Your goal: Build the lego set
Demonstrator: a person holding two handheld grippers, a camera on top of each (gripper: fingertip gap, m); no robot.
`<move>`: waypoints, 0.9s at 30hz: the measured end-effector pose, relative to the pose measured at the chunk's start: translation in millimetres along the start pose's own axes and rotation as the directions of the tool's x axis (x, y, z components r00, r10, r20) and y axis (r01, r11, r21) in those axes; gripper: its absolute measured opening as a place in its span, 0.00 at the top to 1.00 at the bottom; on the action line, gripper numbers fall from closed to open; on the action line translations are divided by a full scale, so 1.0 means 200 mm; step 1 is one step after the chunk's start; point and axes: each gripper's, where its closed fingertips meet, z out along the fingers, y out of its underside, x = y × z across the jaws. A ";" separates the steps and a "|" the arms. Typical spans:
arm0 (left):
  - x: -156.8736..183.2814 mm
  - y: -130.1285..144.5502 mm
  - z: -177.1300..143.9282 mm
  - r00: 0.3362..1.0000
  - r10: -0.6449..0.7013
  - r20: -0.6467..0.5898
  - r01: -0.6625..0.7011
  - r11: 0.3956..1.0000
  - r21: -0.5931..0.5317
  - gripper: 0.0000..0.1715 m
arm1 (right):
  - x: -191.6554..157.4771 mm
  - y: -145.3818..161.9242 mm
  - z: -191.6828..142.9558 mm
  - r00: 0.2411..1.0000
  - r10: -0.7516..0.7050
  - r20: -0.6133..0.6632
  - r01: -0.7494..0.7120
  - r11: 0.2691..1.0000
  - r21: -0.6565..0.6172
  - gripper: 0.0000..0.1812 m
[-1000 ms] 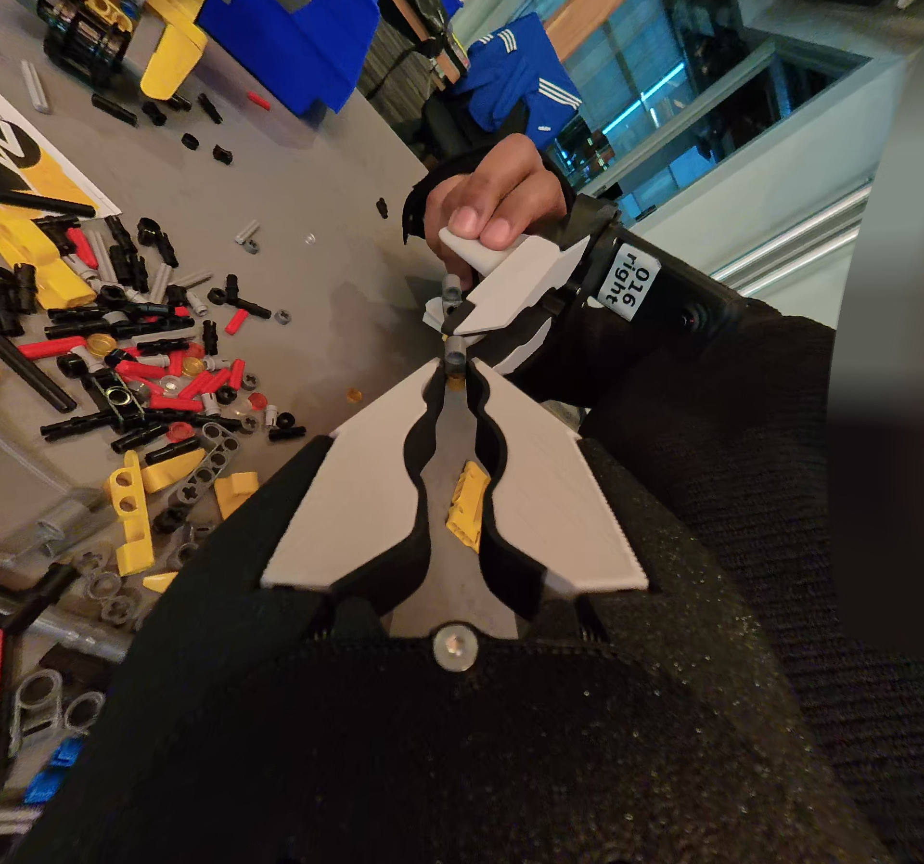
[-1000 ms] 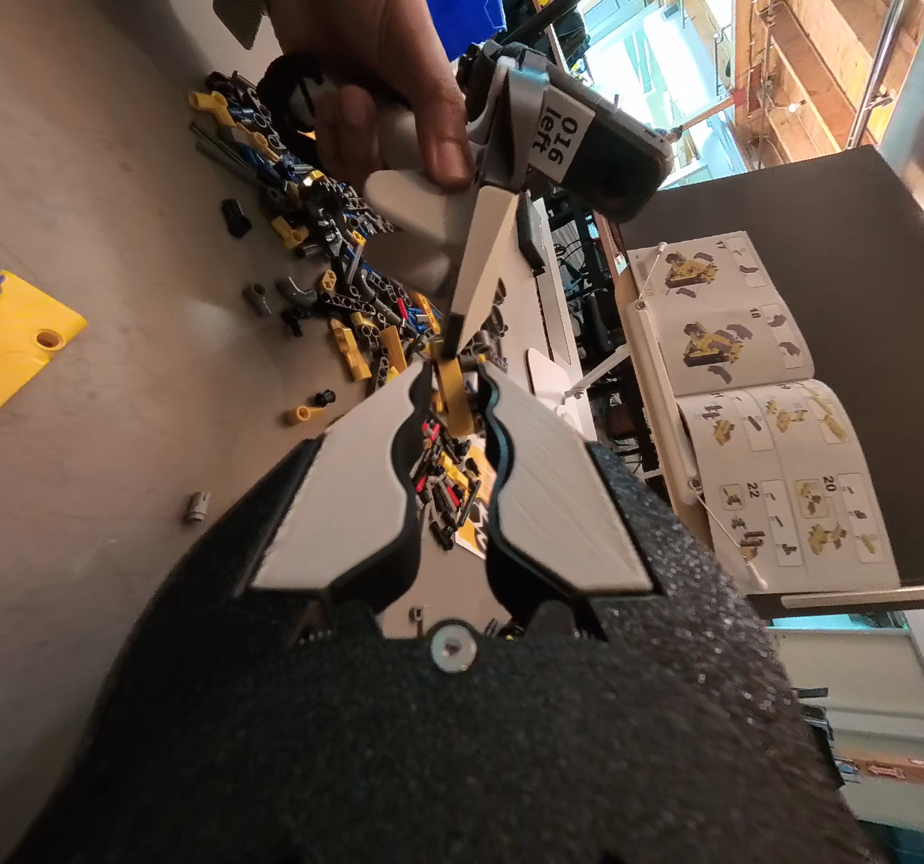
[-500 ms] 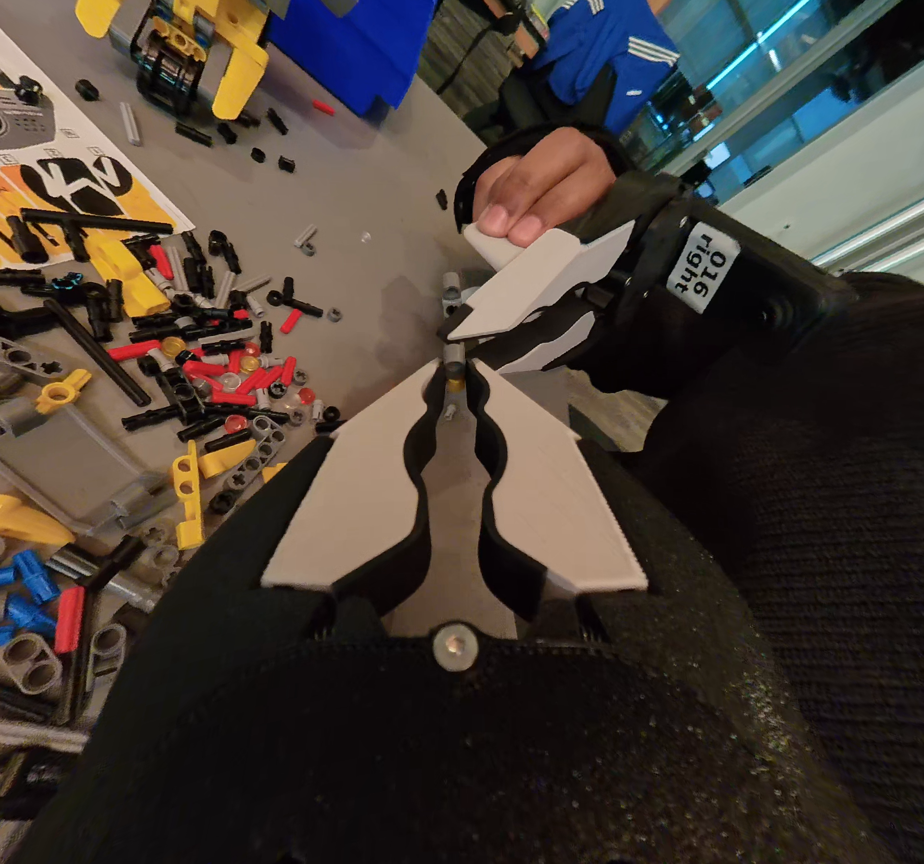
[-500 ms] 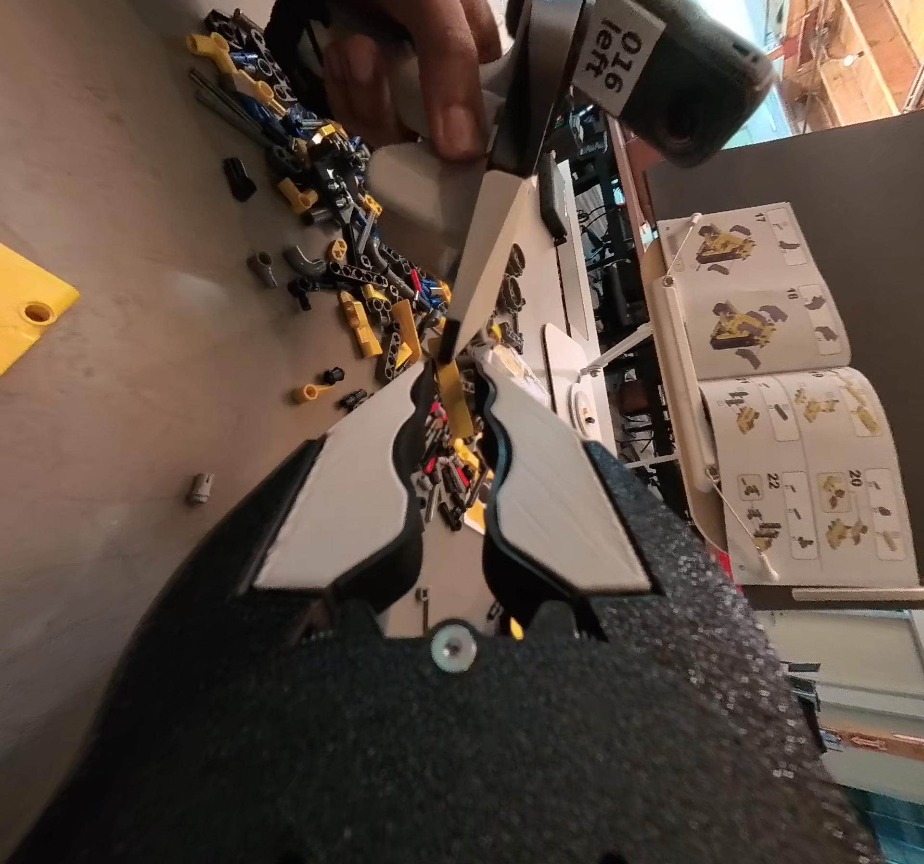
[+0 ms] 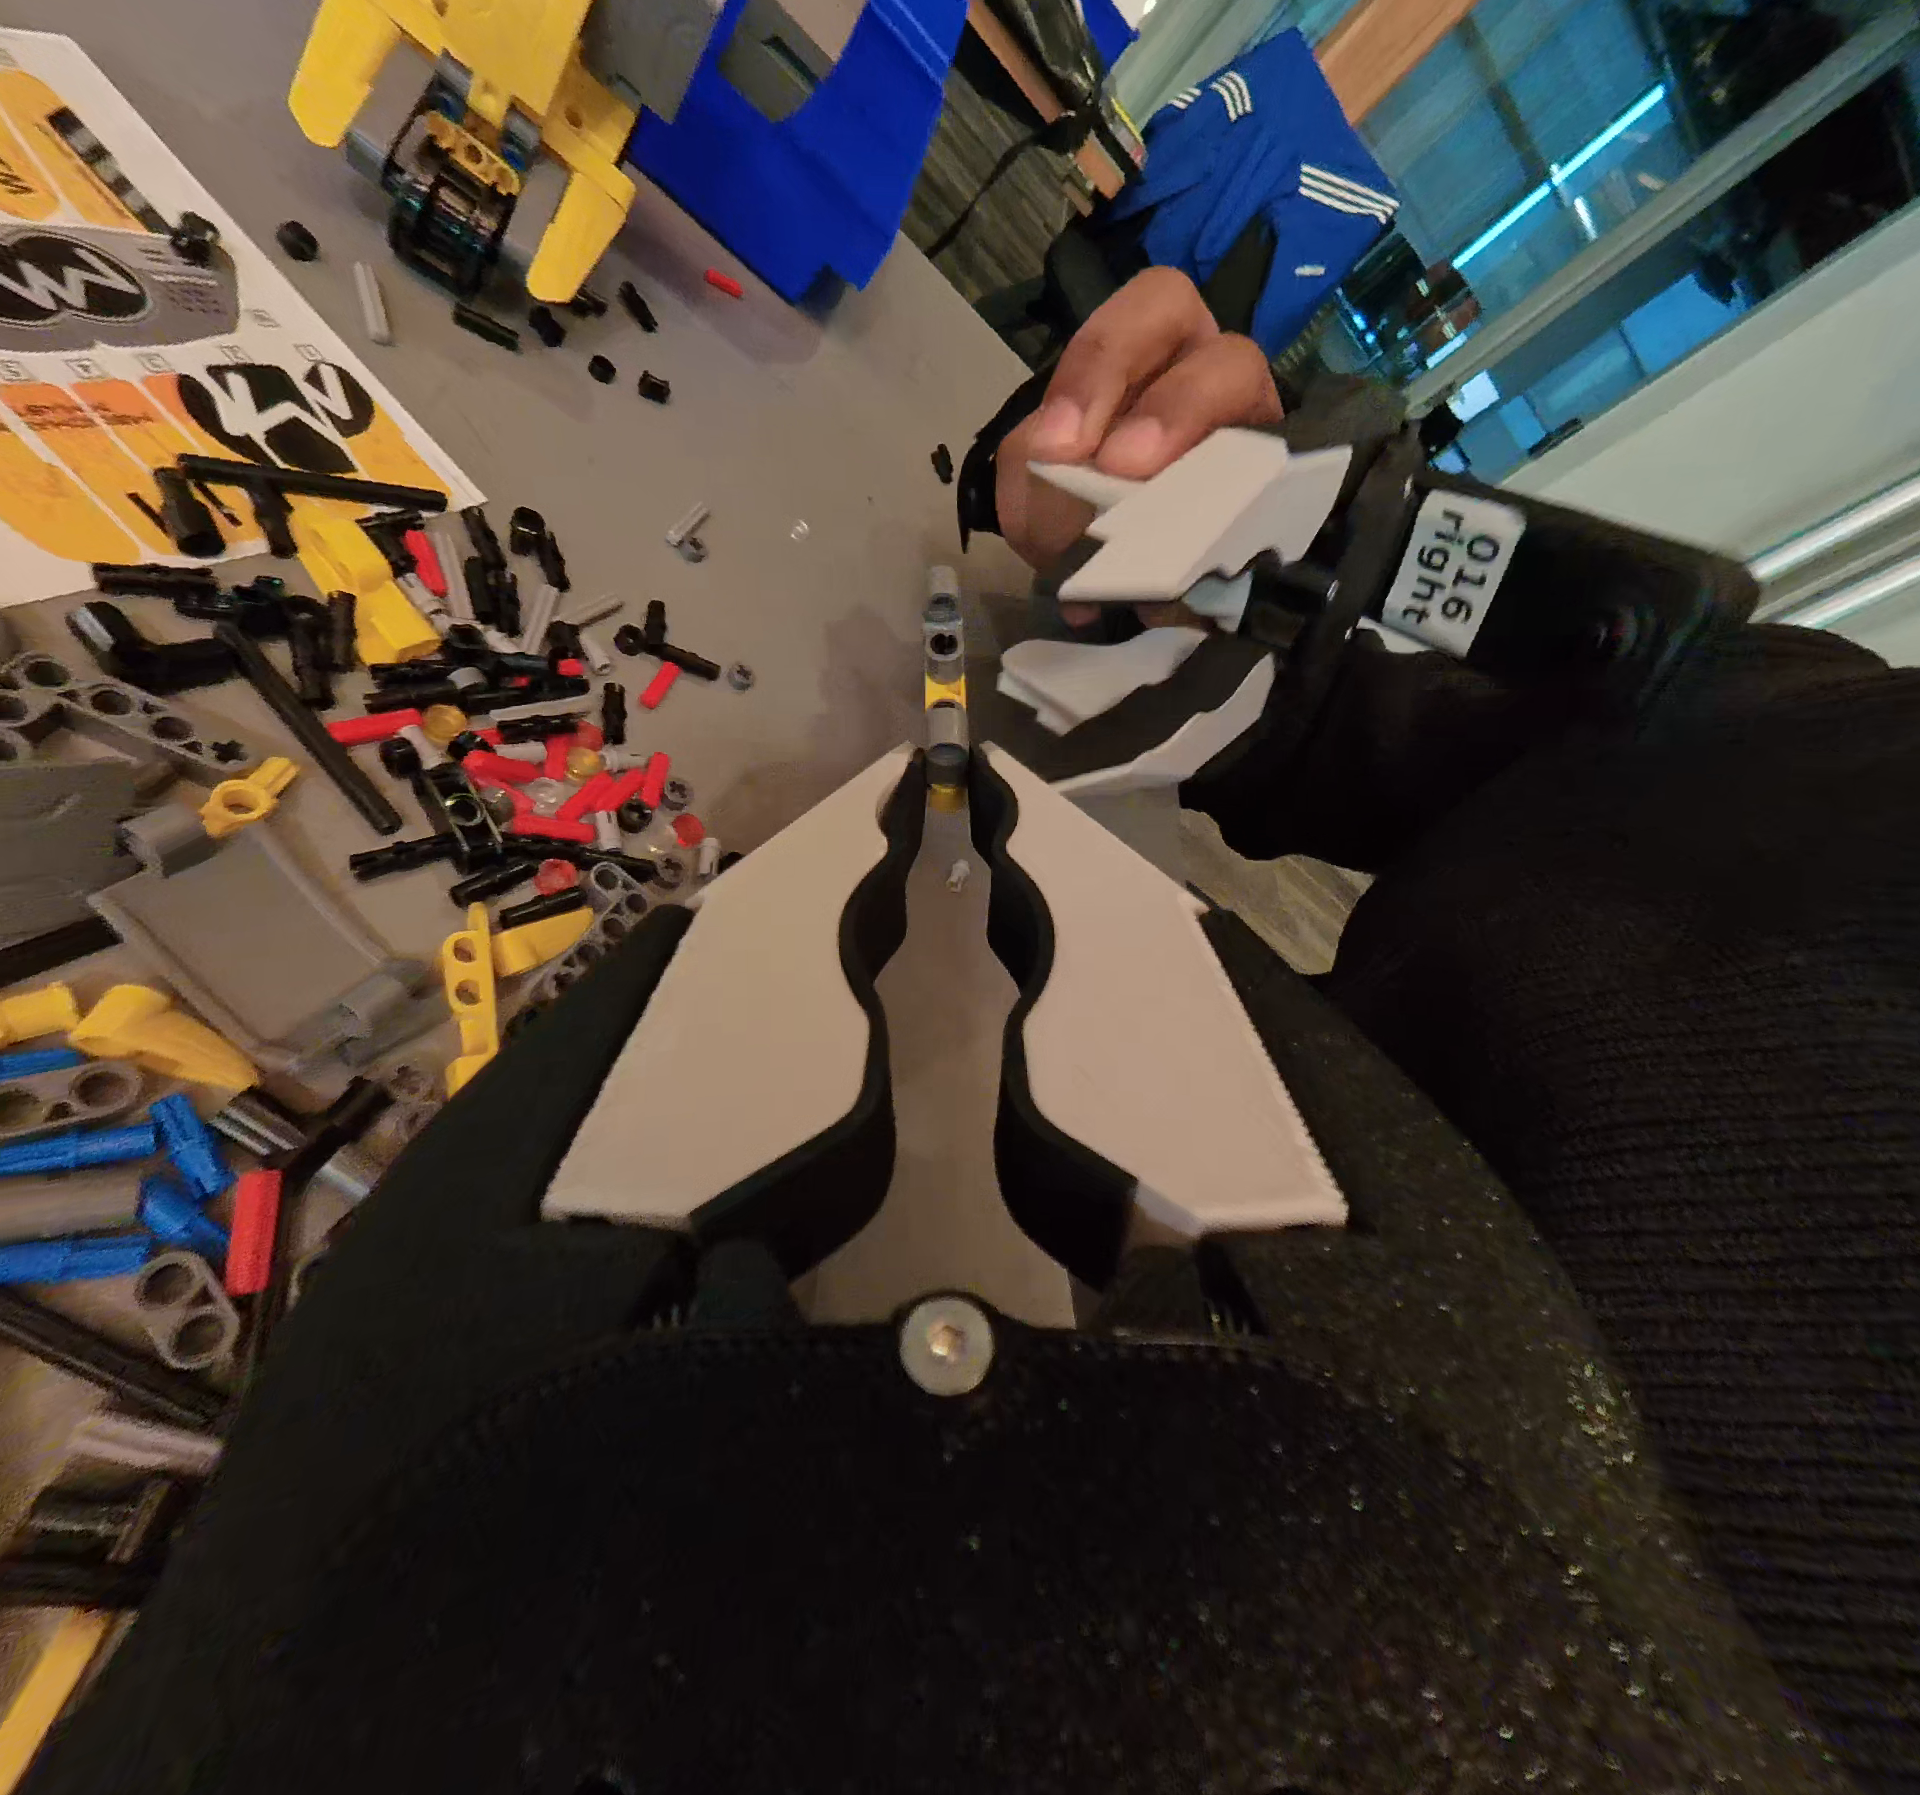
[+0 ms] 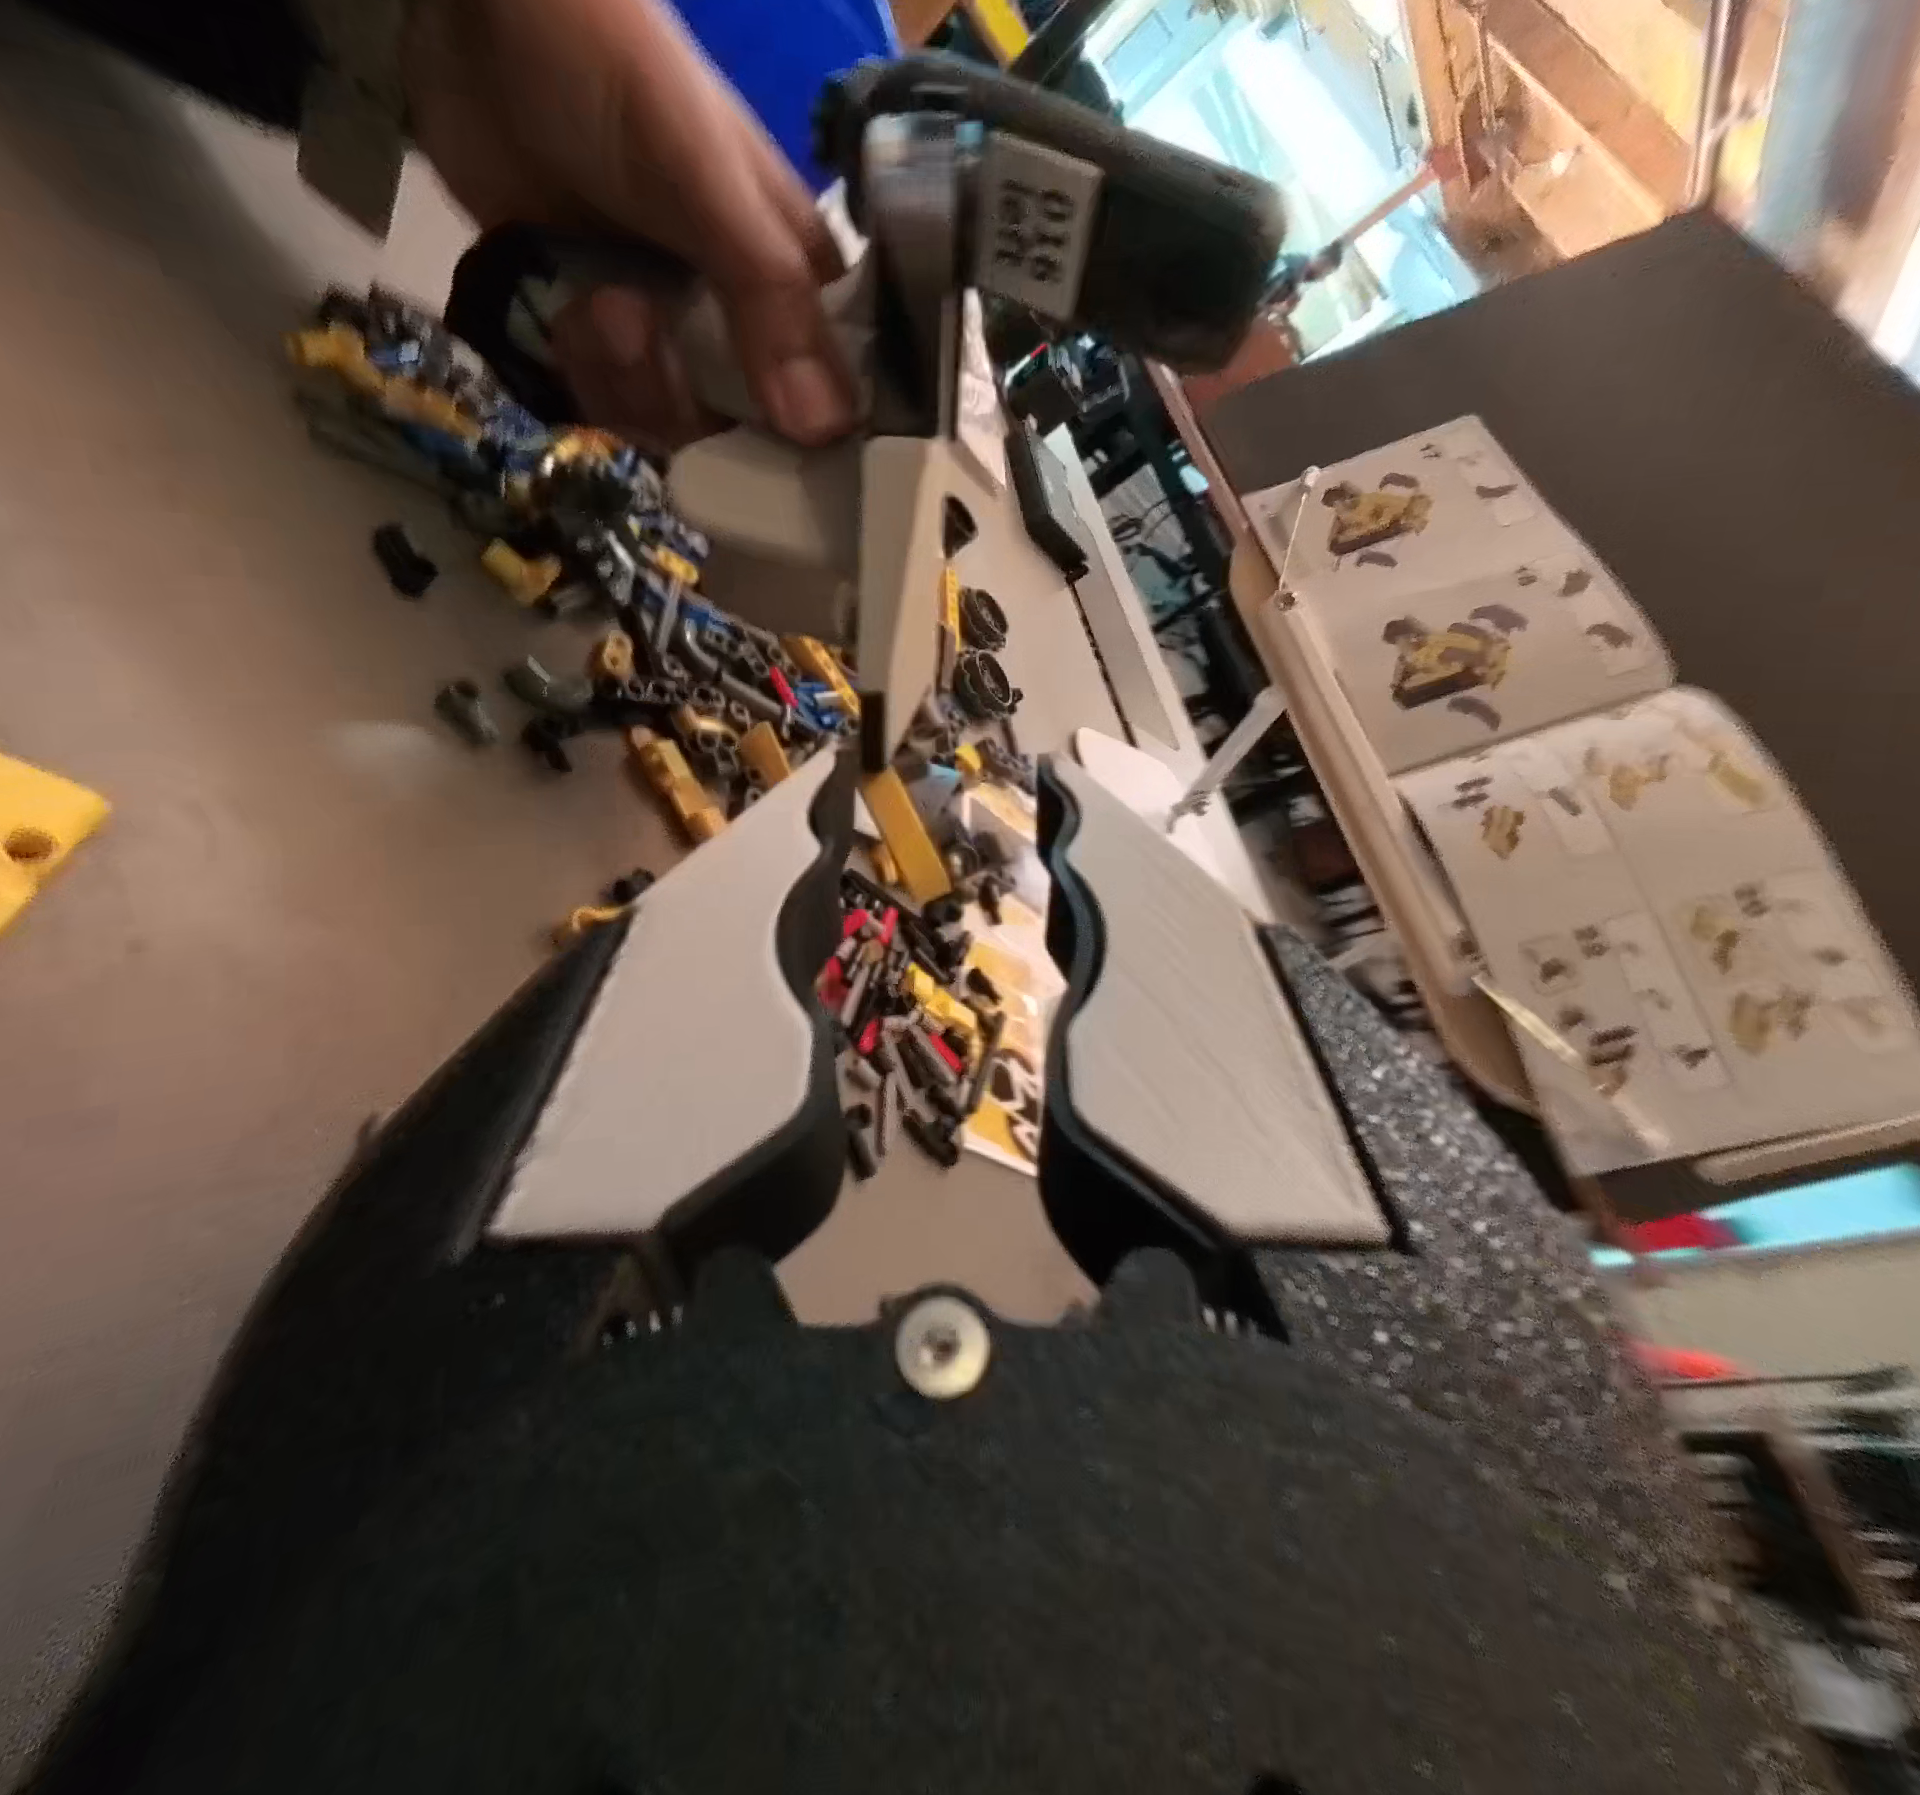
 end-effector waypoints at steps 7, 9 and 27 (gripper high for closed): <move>0.00 0.00 0.00 0.999 0.038 0.009 -0.038 0.999 -0.002 0.97 | 0.07 0.12 -0.04 0.761 0.601 0.244 -0.616 0.788 -0.017 0.81; 0.03 0.00 0.01 0.998 0.063 -0.009 -0.063 0.998 -0.003 0.97 | 0.04 0.12 -0.05 0.630 0.697 0.341 -0.727 0.684 -0.054 0.82; 0.24 -0.02 0.03 0.884 0.467 -0.008 -0.467 0.884 0.019 0.97 | 0.06 -0.10 -0.19 0.405 0.662 0.631 -0.867 0.496 0.036 0.97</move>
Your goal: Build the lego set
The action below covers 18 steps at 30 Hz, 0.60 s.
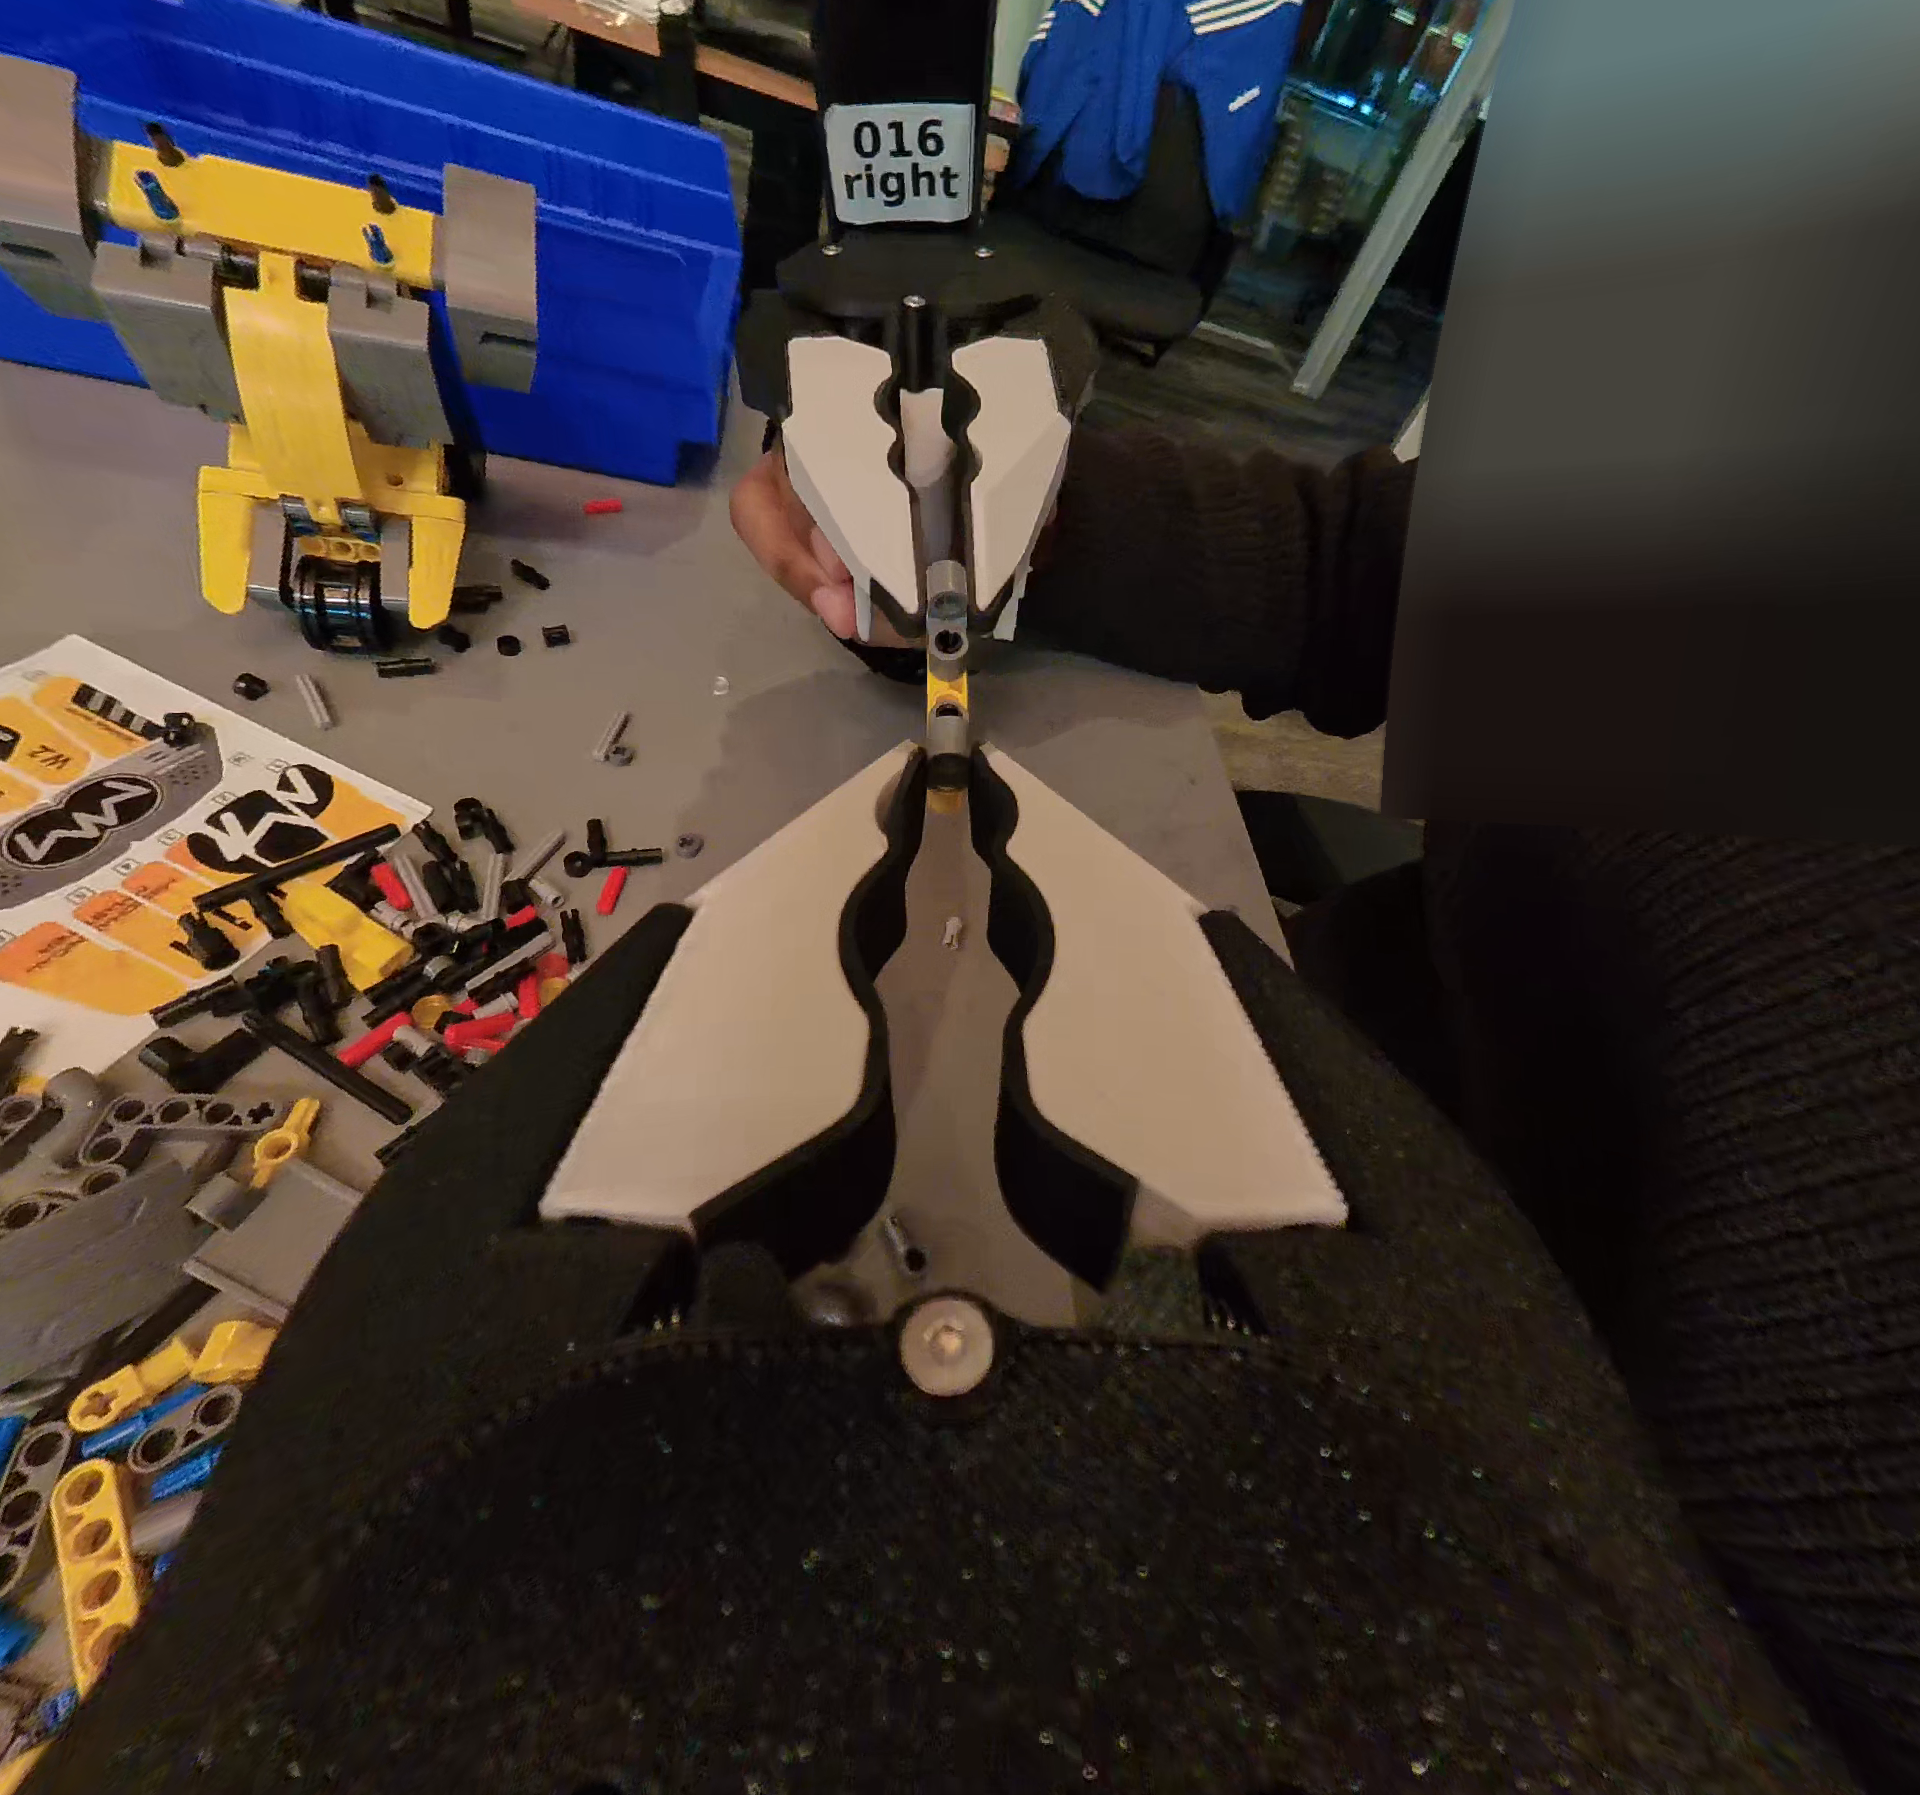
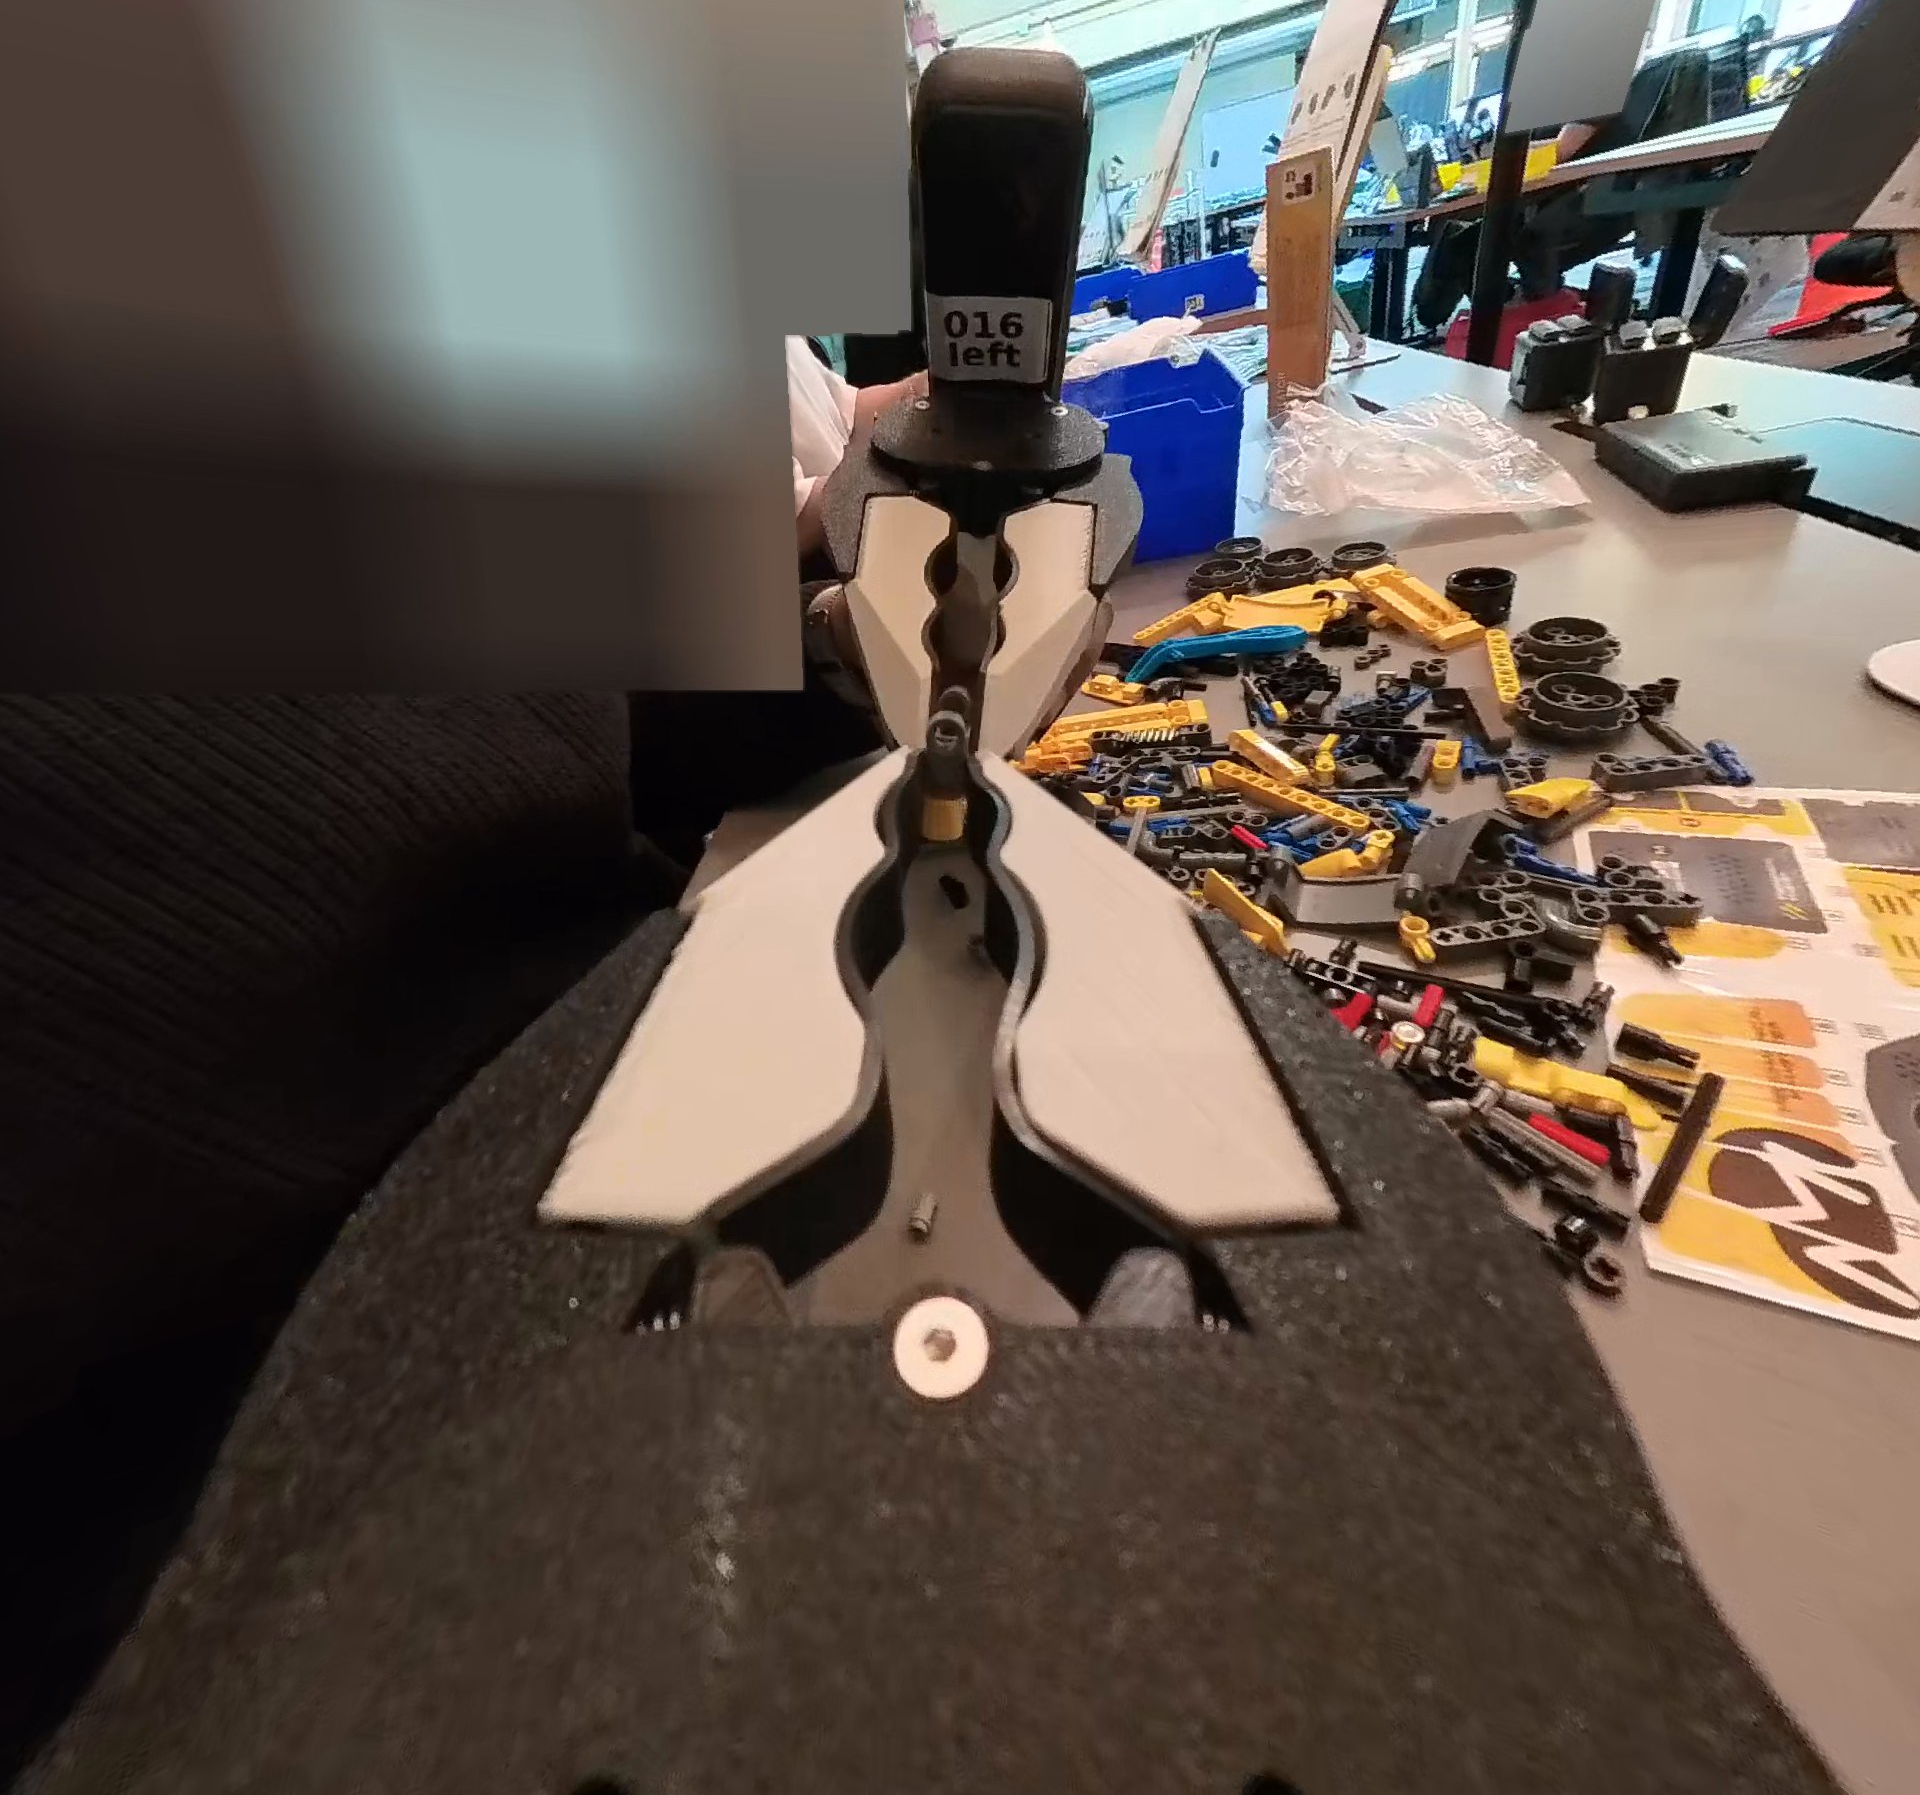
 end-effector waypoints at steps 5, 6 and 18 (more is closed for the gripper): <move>-0.02 0.01 0.00 1.000 0.000 0.018 0.000 1.000 -0.009 0.97 | 0.03 0.01 0.00 0.998 -0.026 -0.049 0.025 1.000 -0.012 0.80; -0.02 0.02 0.00 1.000 0.003 0.026 -0.002 1.000 -0.018 0.97 | 0.03 0.02 -0.01 0.997 -0.045 -0.064 0.043 0.999 -0.025 0.80; -0.05 0.09 0.04 0.998 0.024 0.060 -0.018 0.996 -0.091 0.96 | 0.04 0.14 0.01 0.970 -0.214 -0.115 0.190 0.962 -0.195 0.96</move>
